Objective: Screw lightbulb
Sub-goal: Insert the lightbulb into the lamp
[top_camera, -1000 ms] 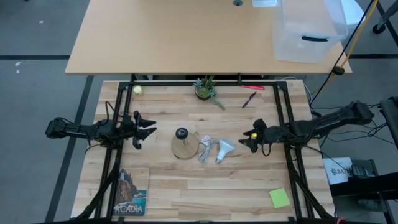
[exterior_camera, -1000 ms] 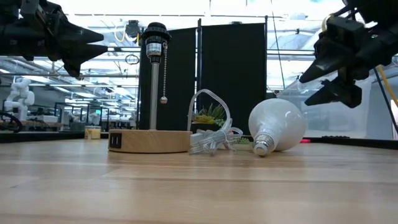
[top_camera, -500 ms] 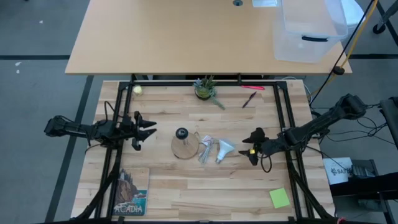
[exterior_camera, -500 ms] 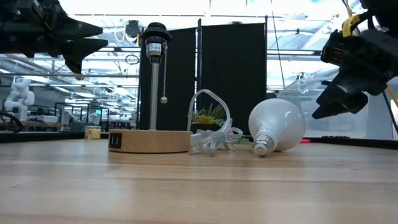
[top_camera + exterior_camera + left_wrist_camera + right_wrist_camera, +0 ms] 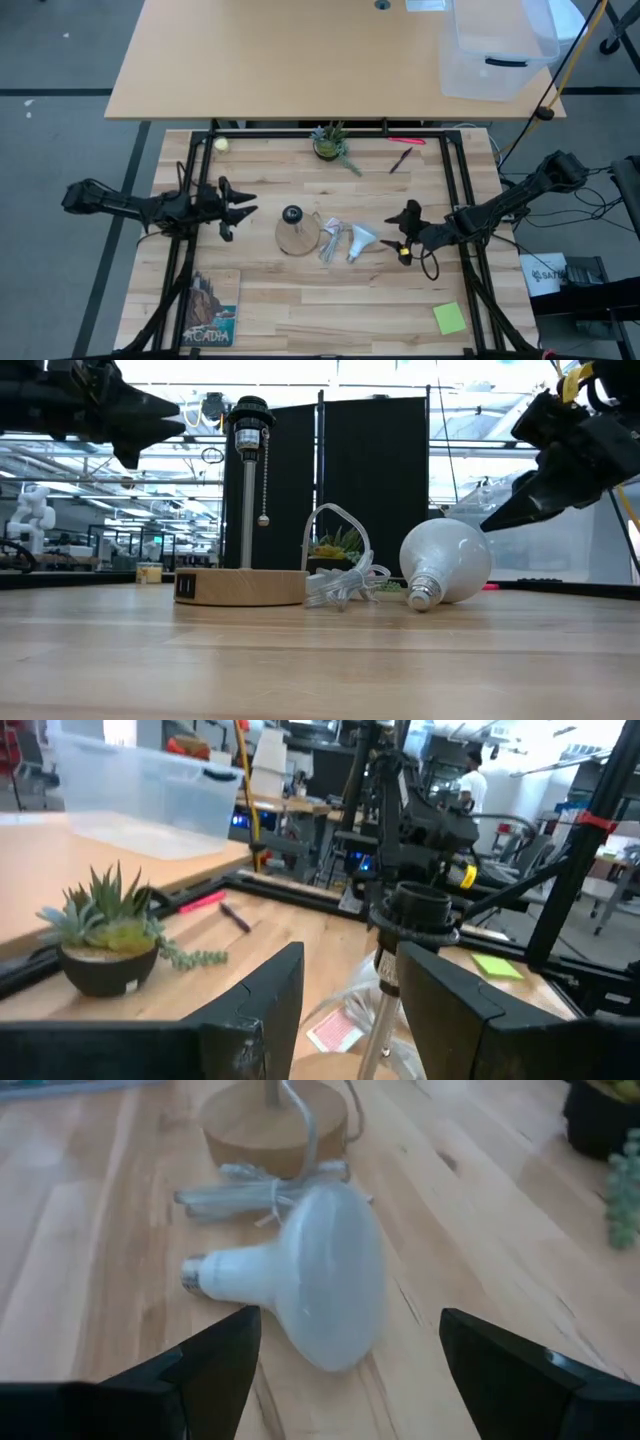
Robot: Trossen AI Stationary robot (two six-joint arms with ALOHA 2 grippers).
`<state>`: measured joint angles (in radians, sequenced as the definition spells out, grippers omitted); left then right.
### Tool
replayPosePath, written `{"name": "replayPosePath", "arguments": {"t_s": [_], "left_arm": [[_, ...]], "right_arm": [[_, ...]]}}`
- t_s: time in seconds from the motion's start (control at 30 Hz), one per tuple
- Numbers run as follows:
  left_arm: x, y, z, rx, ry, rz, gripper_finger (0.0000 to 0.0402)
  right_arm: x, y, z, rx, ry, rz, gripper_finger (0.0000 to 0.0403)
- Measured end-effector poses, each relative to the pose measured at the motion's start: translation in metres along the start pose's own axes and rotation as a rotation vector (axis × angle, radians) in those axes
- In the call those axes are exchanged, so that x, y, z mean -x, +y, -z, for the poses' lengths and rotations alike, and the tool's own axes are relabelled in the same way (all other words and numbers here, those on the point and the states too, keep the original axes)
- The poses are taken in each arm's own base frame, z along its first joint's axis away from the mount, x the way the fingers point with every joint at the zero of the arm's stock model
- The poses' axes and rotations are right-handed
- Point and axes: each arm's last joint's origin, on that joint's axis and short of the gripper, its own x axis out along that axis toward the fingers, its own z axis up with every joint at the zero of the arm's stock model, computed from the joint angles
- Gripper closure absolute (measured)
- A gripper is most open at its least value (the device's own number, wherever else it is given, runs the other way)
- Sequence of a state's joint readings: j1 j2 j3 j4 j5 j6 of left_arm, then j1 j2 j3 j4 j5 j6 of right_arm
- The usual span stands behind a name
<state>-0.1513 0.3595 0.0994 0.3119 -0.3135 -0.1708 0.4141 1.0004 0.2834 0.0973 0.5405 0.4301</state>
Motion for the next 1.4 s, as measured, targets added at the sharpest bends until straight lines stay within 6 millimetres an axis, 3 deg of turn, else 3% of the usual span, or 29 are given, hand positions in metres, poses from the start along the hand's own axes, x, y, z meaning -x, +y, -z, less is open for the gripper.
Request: {"name": "replayPosePath", "arguments": {"t_s": [0.2, 0.5, 0.63, 1.0, 1.4], "left_arm": [[-0.007, -0.003, -0.006, -0.009, -0.073, -0.003, 0.0237], [-0.012, 0.000, -0.009, 0.040, -0.116, -0.038, 0.0237], [-0.012, 0.002, -0.009, 0.034, -0.116, -0.048, 0.0237], [-0.013, 0.004, -0.008, 0.031, -0.111, -0.068, 0.0237], [-0.013, 0.004, -0.009, 0.040, -0.114, -0.067, 0.0237]], "right_arm": [[0.000, 0.000, 0.001, -0.134, 0.020, -0.015, 0.0102], [0.001, 0.007, 0.004, -0.678, 0.193, -0.184, 0.0102], [0.000, 0.014, 0.007, -0.810, 0.245, -0.210, 0.0102], [-0.036, 0.033, 0.011, -0.872, 0.244, -0.121, 0.0102], [-0.089, 0.066, -0.020, -0.956, 0.227, -0.010, 0.0102]]}}
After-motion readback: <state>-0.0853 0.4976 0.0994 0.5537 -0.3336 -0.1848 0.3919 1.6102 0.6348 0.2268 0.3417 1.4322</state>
